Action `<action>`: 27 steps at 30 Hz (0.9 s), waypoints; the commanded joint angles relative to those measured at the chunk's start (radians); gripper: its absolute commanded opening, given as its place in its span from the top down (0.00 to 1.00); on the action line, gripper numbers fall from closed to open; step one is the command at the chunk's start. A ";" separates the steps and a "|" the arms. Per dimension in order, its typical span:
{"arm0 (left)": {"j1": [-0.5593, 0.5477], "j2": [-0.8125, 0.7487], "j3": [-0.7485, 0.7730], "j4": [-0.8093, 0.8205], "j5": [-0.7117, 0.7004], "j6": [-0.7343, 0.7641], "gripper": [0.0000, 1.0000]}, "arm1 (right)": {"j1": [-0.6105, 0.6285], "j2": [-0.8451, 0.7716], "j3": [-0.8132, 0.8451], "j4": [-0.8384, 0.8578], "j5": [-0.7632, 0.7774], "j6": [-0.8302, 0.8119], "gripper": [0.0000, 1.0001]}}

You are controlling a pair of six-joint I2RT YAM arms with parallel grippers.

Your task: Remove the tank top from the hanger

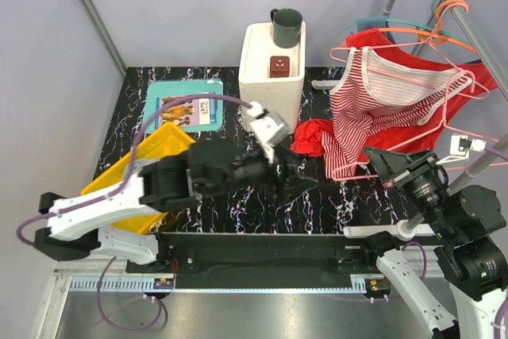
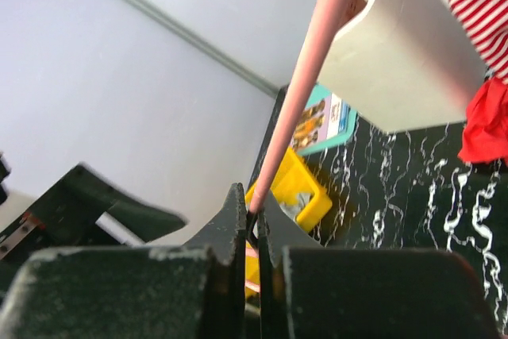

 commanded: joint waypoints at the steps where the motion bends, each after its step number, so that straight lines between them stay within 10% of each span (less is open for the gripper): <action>1: 0.001 -0.113 -0.069 0.026 0.038 -0.027 0.21 | 0.002 0.038 0.034 0.143 0.140 0.023 1.00; 6: 0.001 -0.225 -0.277 0.111 0.120 -0.106 0.21 | 0.002 0.043 -0.005 0.289 0.174 0.052 1.00; 27: -0.005 -0.317 -0.314 0.083 0.167 -0.133 0.23 | 0.002 0.006 -0.072 0.361 0.404 0.311 0.99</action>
